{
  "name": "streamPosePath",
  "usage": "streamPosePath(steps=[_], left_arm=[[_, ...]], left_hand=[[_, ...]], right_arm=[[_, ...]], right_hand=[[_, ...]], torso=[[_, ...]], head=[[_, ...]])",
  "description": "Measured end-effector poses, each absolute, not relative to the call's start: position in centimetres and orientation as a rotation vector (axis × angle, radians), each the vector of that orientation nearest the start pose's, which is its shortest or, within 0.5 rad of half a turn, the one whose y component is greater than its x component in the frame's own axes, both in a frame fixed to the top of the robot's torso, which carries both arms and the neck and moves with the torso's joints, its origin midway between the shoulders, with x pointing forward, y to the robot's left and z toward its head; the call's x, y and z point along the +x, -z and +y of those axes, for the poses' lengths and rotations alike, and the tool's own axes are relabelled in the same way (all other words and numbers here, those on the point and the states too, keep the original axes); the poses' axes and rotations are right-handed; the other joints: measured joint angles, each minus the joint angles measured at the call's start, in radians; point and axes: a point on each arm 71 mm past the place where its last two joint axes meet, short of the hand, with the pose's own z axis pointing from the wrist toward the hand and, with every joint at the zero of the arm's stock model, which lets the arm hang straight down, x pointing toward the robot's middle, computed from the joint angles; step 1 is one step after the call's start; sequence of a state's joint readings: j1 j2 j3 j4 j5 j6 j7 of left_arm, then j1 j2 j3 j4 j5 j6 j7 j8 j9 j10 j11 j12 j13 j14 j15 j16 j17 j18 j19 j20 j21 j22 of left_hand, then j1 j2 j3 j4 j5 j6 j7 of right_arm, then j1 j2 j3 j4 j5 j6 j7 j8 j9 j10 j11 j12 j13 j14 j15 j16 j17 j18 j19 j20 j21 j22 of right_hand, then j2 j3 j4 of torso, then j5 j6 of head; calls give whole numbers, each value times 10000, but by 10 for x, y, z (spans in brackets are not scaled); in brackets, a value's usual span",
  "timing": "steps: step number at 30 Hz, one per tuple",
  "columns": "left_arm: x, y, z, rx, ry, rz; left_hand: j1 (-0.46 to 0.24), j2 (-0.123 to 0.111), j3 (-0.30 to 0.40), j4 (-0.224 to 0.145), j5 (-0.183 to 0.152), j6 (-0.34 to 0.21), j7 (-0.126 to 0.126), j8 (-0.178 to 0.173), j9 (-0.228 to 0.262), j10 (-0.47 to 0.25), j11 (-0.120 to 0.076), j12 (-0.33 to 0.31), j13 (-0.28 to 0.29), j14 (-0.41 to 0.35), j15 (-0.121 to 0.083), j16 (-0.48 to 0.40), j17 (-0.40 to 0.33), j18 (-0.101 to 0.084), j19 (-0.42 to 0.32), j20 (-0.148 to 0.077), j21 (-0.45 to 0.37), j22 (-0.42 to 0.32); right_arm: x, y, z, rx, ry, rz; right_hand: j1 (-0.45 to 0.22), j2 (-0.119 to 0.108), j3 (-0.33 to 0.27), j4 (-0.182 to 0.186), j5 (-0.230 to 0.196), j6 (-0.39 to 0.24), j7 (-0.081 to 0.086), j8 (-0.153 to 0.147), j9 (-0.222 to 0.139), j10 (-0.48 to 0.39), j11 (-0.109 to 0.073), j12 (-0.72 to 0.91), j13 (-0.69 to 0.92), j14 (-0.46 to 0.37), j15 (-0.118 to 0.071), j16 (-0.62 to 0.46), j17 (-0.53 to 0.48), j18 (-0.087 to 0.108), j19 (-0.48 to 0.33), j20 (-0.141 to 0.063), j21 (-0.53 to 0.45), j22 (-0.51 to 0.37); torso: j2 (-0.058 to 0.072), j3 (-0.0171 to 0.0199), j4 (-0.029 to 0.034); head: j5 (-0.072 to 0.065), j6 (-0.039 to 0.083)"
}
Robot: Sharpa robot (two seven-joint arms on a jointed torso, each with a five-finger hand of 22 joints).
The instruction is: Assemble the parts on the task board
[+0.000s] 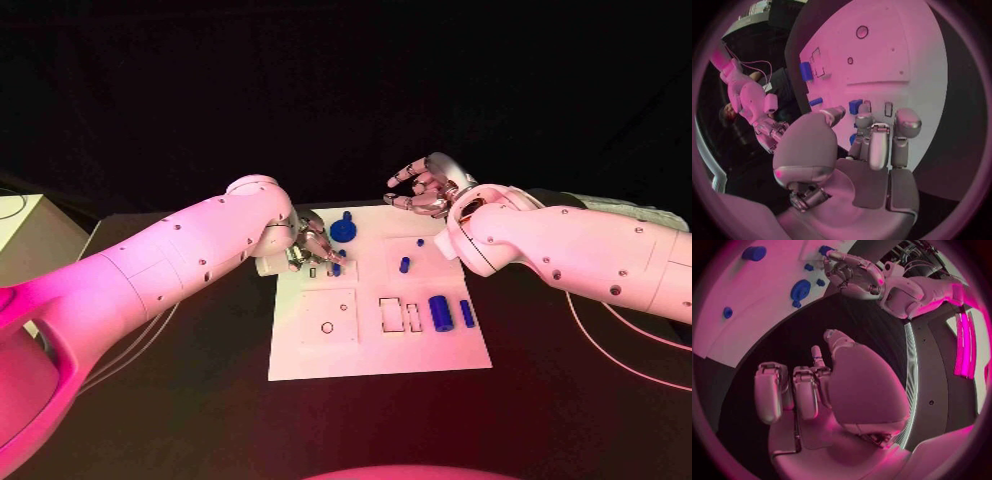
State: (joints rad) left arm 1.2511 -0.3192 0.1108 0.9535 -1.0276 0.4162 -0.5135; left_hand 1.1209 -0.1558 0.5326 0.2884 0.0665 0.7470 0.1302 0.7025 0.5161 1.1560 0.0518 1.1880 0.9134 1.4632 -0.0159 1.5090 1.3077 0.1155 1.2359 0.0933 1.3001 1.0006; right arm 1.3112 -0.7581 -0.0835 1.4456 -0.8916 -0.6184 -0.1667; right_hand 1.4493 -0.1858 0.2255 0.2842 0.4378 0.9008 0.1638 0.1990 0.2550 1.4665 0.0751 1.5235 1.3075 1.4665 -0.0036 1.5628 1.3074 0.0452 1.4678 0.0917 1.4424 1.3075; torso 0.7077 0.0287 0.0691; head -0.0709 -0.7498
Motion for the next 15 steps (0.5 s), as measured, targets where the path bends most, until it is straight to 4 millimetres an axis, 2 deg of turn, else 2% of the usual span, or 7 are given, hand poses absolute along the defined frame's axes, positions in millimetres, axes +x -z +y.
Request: streamPosePath(steps=[7,15], left_arm=[[566,194,94,-1426,5258,24425],[566,194,95,-1468,5261,24438]], left_hand=[[138,-38,163,21,0,0,0,5,94,0,0,0,19,0,0,0,0,0,0,0,0,25],[441,38,606,-8,0,73,-73,218,368,9,-8,28,79,0,0,0,0,0,-1,-3,38,76]], right_arm=[[521,146,-204,5214,-7625,15107],[522,147,-203,5217,-7617,15126]], right_hand=[[-40,-40,0,0,0,0,0,0,1,0,0,0,0,0,0,0,0,0,0,0,0,-1],[-40,-40,0,0,0,0,0,0,1,0,0,0,0,0,0,0,0,0,0,0,0,-2]], torso=[[0,-1,7],[0,-2,14]], head=[[-19,-24],[-29,-54]])
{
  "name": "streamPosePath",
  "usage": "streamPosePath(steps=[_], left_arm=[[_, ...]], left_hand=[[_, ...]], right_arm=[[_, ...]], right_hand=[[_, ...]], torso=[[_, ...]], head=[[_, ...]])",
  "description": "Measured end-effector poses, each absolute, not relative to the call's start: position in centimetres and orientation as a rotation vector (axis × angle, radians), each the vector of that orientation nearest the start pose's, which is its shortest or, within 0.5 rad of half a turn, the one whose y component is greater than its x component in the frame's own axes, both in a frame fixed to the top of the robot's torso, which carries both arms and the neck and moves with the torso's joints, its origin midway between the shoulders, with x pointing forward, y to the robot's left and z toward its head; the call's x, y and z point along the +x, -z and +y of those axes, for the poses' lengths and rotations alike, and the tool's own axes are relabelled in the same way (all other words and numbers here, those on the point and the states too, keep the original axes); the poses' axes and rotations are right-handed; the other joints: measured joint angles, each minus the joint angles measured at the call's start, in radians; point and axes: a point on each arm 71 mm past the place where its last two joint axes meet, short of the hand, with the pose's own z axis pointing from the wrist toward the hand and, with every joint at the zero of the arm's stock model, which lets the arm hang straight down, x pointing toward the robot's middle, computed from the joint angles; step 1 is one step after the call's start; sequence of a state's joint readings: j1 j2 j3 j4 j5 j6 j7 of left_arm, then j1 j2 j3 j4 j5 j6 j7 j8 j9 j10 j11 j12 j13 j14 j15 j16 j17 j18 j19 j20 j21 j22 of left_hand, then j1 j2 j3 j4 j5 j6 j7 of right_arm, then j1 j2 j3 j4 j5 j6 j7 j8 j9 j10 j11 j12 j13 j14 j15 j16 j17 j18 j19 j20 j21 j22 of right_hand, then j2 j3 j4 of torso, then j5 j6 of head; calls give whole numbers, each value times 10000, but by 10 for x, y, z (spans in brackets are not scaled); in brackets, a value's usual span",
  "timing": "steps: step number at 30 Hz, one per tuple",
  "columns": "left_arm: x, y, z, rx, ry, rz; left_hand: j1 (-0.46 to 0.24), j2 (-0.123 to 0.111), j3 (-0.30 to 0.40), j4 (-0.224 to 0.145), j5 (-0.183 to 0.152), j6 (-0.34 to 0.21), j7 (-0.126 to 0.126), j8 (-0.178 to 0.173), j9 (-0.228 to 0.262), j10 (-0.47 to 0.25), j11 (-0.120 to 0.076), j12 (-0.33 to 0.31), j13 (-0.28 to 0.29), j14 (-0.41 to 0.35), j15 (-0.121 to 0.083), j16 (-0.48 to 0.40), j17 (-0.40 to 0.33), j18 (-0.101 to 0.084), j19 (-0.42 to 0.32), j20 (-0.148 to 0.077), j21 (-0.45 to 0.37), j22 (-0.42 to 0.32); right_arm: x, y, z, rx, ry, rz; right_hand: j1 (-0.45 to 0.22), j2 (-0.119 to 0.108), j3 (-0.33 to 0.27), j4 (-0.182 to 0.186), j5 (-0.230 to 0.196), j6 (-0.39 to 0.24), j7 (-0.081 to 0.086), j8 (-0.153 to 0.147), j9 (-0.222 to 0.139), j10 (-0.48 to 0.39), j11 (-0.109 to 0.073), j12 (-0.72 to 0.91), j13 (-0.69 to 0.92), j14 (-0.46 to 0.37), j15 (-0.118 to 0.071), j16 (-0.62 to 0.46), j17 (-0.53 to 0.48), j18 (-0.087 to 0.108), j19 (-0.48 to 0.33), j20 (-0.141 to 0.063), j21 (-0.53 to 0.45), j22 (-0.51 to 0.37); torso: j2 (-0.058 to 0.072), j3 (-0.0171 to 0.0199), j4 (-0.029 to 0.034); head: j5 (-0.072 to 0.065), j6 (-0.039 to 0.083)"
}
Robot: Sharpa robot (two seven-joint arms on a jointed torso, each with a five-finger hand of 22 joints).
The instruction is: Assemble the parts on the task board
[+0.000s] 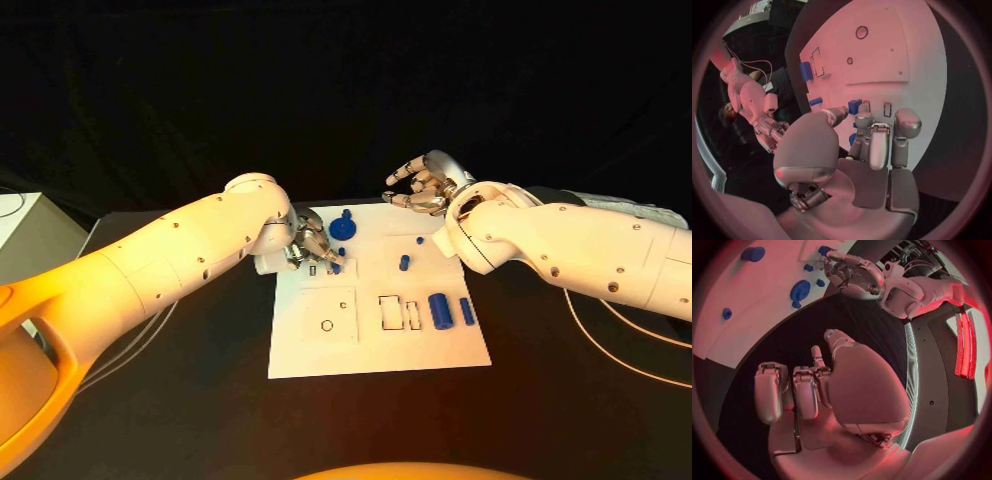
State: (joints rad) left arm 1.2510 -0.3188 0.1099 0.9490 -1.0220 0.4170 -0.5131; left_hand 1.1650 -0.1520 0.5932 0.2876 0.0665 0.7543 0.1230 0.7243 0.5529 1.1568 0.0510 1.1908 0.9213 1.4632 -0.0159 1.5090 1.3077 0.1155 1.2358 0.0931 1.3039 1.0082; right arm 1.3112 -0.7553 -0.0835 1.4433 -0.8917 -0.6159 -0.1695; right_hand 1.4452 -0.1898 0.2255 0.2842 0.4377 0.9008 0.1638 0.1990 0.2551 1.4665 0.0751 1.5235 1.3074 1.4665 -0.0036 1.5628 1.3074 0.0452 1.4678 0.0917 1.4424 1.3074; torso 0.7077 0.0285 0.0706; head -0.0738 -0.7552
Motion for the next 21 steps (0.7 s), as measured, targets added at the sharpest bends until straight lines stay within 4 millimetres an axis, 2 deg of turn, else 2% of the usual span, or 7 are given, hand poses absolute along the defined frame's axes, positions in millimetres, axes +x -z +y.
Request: streamPosePath(steps=[5,17,21], left_arm=[[567,195,96,-1494,5248,24451],[567,196,96,-1541,5234,24483],[567,196,96,-1550,5244,24492]], left_hand=[[134,10,282,-49,0,-37,-37,103,223,67,-66,20,45,0,0,0,0,0,-35,-35,43,60],[165,-38,320,-7,0,-1,-71,194,374,66,-65,57,84,0,0,0,0,0,-35,-34,42,104],[80,-123,320,-7,0,-1,-71,194,438,79,-77,57,99,0,0,0,0,-1,-35,-34,81,125]], right_arm=[[522,147,-203,5213,-7624,15145],[521,147,-201,5197,-7652,15181],[521,147,-201,5195,-7653,15188]], right_hand=[[0,0,0,0,0,0,0,0,0,0,0,0,0,0,0,0,0,1,0,0,0,-1],[0,0,0,0,0,0,0,0,1,0,0,0,0,0,0,0,0,0,0,0,0,7],[0,0,0,0,0,0,0,0,1,0,0,0,0,0,0,0,0,0,0,0,0,7]], torso=[[2,1,-3],[12,8,-9],[12,9,-8]], head=[[-6,-13],[-14,-58],[-18,-78]])
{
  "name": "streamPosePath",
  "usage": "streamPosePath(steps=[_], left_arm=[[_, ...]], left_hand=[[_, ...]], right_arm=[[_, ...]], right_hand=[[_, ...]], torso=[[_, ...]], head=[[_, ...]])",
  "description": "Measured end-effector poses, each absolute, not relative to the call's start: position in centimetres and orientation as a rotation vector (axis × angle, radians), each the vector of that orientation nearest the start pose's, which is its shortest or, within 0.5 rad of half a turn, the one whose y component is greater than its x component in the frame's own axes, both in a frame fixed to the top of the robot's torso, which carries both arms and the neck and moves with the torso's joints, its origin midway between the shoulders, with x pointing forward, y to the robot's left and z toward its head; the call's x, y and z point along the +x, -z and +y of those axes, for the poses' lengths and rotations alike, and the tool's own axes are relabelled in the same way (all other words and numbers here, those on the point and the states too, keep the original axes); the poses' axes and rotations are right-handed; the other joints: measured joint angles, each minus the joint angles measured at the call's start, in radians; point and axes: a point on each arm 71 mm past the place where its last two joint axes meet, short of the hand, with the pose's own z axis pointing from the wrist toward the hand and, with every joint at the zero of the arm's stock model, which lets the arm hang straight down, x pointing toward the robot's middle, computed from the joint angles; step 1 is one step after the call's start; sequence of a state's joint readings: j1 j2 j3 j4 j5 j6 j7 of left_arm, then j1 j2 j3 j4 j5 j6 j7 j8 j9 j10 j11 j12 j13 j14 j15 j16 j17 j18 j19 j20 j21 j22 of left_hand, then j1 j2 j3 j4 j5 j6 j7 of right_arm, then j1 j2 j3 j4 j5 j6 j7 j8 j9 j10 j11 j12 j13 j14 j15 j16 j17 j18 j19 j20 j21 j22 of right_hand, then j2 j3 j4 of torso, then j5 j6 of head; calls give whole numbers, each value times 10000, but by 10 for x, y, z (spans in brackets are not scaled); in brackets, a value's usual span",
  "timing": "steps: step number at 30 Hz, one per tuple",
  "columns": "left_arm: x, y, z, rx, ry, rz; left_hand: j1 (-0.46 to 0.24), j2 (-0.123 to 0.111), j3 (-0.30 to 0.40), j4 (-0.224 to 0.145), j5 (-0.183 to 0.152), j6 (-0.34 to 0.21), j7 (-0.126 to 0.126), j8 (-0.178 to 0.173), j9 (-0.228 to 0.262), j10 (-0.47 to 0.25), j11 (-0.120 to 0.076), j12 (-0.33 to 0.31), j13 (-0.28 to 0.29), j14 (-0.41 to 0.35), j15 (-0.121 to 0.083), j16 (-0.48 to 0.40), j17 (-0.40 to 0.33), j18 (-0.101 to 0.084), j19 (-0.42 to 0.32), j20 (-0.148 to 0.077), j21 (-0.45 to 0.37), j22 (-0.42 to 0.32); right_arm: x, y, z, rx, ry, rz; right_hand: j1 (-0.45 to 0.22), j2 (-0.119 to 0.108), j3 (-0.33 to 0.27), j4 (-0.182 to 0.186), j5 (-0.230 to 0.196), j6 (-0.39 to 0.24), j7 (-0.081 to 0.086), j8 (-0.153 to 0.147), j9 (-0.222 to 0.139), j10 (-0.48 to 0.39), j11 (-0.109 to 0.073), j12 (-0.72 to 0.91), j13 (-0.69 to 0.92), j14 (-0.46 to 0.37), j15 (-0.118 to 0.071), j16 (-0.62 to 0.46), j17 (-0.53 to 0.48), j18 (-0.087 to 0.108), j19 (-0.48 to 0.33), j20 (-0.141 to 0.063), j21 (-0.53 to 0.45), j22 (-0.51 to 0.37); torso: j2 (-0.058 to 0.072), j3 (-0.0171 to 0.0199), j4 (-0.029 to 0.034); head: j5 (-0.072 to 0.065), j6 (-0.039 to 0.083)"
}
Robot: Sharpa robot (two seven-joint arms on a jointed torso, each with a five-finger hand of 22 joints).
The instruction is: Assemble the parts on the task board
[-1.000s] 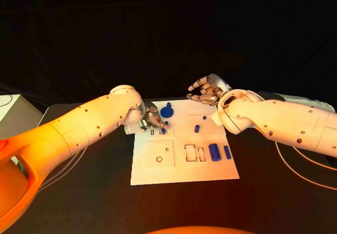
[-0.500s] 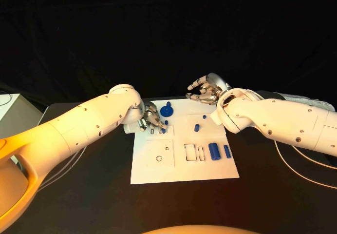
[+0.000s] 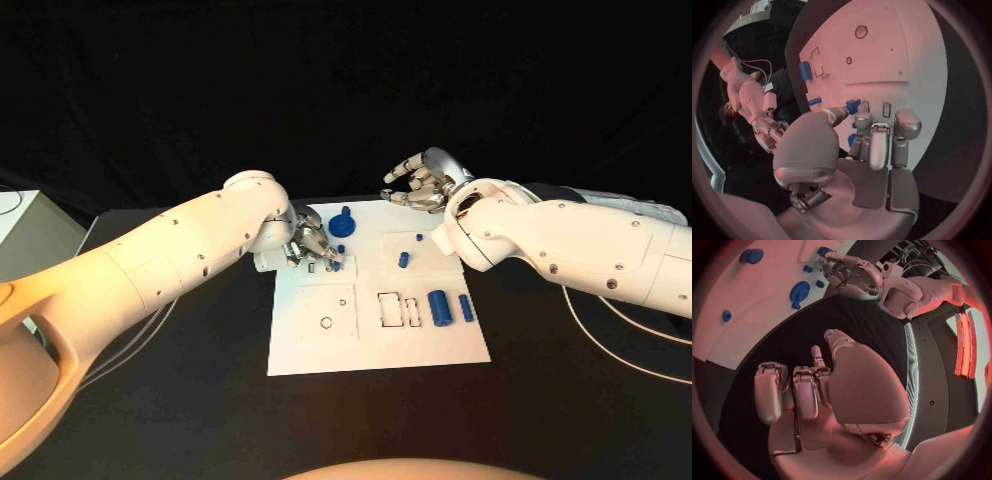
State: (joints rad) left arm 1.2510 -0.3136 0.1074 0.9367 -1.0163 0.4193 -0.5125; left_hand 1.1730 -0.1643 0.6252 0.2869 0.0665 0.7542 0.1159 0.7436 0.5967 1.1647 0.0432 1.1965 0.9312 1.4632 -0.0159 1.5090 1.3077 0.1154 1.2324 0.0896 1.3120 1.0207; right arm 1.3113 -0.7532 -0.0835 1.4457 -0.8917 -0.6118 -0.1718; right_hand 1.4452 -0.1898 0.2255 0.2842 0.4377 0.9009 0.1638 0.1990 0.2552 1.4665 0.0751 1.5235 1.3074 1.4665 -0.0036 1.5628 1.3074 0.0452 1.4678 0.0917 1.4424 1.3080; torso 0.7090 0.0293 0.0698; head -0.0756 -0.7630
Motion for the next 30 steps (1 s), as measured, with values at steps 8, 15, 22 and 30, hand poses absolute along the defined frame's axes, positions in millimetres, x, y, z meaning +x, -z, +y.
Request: streamPosePath(steps=[8,15,22,30], left_arm=[[567,196,95,-1532,5270,24503],[566,196,96,-1486,5303,24501],[564,195,95,-1427,5354,24488],[562,194,93,-1336,5422,24468]], left_hand=[[-132,-24,0,0,0,0,0,0,49,23,-23,42,36,0,0,0,0,0,0,0,0,29],[-132,-24,-1,0,0,0,1,0,55,22,-23,41,36,0,0,0,0,0,0,1,-1,28],[-132,-24,-1,0,0,0,1,0,72,22,-22,41,35,0,0,0,0,0,0,1,-1,28],[-264,-77,-31,30,0,0,1,0,132,22,-22,41,41,0,0,0,0,0,25,-24,-1,37]], right_arm=[[521,147,-201,5193,-7658,15197],[521,147,-201,5194,-7655,15203],[521,147,-201,5198,-7643,15206],[522,147,-201,5200,-7636,15210]], right_hand=[[0,0,84,0,0,0,0,0,-8,0,0,0,0,0,0,0,0,0,0,0,0,-1],[0,0,84,0,0,0,0,0,-7,0,0,0,0,0,0,0,0,-1,0,0,0,-2],[0,0,83,0,0,0,0,0,-7,0,0,0,-1,0,0,0,0,0,0,0,0,-3],[0,0,84,0,0,0,0,0,-6,0,0,0,-1,0,0,0,0,0,0,0,0,-4]], torso=[[0,0,11],[2,-1,10],[6,-7,10],[7,-7,9]], head=[[-9,-14],[-16,-14],[-26,-19],[-26,-21]])
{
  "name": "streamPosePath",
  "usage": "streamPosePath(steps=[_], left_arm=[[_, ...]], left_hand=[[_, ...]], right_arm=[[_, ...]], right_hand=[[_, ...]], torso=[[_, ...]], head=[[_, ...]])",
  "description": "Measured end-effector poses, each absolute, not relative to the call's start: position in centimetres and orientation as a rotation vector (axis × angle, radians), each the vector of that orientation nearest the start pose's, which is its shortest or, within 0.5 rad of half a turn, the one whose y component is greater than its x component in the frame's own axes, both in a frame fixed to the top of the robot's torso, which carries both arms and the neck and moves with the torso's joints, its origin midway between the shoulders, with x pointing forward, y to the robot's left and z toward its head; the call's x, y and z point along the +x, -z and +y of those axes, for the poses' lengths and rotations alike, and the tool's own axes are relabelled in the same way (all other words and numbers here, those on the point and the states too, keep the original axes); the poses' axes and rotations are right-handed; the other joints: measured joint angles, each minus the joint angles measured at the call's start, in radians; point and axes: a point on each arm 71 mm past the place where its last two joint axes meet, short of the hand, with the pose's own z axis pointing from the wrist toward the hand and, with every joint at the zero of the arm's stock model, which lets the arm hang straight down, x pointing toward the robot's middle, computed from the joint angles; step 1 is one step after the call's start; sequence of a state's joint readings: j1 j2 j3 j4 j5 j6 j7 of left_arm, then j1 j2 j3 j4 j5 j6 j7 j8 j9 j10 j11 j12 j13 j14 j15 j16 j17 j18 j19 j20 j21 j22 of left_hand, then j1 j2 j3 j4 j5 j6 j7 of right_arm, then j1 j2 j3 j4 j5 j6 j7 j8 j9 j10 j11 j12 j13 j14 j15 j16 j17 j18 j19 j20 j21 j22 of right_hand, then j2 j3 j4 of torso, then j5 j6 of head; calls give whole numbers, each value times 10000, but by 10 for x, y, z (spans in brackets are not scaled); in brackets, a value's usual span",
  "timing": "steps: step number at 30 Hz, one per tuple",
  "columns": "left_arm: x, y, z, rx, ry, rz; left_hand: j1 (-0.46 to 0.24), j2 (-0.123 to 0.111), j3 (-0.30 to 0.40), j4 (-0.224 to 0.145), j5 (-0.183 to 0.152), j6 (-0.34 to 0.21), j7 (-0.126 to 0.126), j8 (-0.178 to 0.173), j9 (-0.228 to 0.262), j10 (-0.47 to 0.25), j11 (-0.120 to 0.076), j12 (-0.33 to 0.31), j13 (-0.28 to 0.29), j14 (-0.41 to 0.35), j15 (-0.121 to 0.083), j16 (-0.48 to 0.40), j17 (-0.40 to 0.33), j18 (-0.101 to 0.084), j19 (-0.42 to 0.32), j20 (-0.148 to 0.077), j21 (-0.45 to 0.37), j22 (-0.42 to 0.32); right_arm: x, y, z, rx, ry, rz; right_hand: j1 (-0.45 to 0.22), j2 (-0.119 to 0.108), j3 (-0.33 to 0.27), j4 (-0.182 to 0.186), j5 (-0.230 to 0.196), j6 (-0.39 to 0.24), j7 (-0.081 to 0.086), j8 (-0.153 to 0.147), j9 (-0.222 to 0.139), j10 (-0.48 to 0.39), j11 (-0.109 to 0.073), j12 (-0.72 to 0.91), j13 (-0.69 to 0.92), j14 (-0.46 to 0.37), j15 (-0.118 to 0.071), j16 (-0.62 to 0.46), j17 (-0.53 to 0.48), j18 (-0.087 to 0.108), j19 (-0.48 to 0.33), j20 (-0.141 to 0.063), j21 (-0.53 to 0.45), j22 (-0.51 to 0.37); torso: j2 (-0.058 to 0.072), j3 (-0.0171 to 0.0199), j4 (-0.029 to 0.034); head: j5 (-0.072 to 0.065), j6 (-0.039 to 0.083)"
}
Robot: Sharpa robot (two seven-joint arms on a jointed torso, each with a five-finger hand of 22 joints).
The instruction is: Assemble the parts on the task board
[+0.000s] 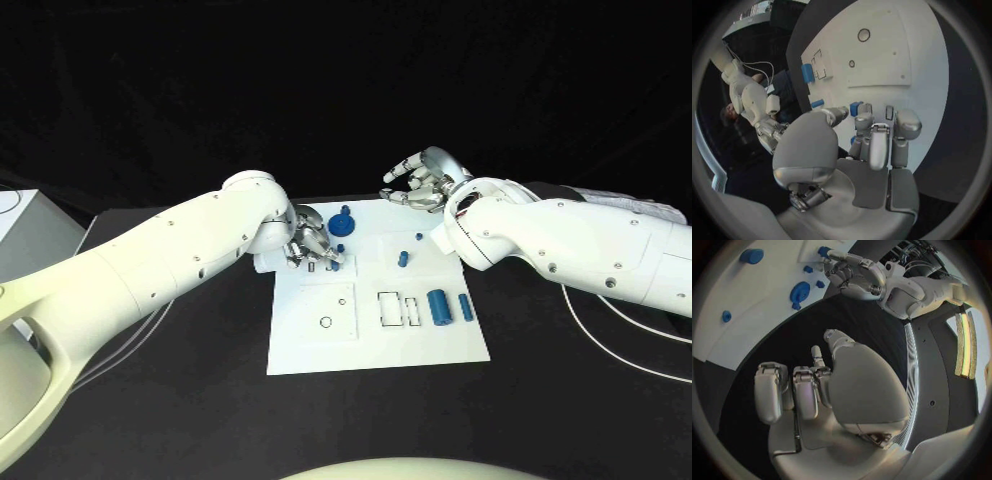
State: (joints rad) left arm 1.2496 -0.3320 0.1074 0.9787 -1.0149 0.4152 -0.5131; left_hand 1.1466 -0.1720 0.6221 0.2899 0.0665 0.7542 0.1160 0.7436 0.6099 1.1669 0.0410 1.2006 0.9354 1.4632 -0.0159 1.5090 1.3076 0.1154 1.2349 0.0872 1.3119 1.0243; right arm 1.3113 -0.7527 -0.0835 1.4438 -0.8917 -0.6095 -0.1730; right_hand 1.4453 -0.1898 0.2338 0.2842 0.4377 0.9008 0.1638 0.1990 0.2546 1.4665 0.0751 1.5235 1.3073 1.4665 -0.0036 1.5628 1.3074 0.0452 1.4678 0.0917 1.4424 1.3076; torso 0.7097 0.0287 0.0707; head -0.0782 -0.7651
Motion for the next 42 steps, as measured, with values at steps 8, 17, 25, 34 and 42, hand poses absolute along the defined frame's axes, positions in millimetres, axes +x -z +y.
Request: streamPosePath(steps=[8,17,25,34,42], left_arm=[[562,194,95,-1357,5402,24461],[563,195,96,-1400,5346,24495],[564,196,96,-1407,5290,24568],[565,197,94,-1396,5269,24642],[565,198,94,-1382,5269,24661]], left_hand=[[-189,-84,-27,26,0,0,0,0,59,0,0,0,-1,0,0,0,0,0,0,1,37,11],[-249,-65,-27,26,0,0,0,0,69,0,0,-1,-2,0,0,0,0,0,-1,1,37,10],[-293,-64,-62,51,0,0,0,0,85,37,-36,41,30,0,0,38,0,0,-1,1,37,47],[-960,-92,-595,40,-45,0,0,0,252,74,2,105,104,0,0,38,0,1,34,-34,115,140],[-1095,-43,-720,53,-45,17,-16,0,295,110,-35,106,144,0,0,77,0,1,34,-33,115,182]], right_arm=[[522,147,-202,5203,-7627,15213],[522,147,-201,5197,-7632,15224],[522,147,-201,5195,-7631,15236],[522,147,-201,5185,-7644,15248],[522,148,-200,5175,-7656,15260]], right_hand=[[0,0,0,0,0,0,0,0,0,0,0,0,0,0,0,0,0,1,0,0,0,-1],[0,0,0,0,0,0,0,0,1,0,0,0,0,0,0,0,0,0,0,0,0,-2],[0,0,0,0,0,0,0,0,1,0,0,0,0,0,0,0,0,0,0,0,0,-3],[0,0,0,0,0,0,0,0,2,0,0,0,0,0,0,0,0,1,0,0,0,5],[-1,-1,9,-5,0,0,0,0,1,0,0,0,0,0,0,0,0,0,0,0,0,3]], torso=[[2,6,2],[5,12,5],[13,12,-1],[23,16,-7],[15,19,2]], head=[[-6,-7],[-5,-26],[-3,-39],[-18,-68],[-27,-114]])
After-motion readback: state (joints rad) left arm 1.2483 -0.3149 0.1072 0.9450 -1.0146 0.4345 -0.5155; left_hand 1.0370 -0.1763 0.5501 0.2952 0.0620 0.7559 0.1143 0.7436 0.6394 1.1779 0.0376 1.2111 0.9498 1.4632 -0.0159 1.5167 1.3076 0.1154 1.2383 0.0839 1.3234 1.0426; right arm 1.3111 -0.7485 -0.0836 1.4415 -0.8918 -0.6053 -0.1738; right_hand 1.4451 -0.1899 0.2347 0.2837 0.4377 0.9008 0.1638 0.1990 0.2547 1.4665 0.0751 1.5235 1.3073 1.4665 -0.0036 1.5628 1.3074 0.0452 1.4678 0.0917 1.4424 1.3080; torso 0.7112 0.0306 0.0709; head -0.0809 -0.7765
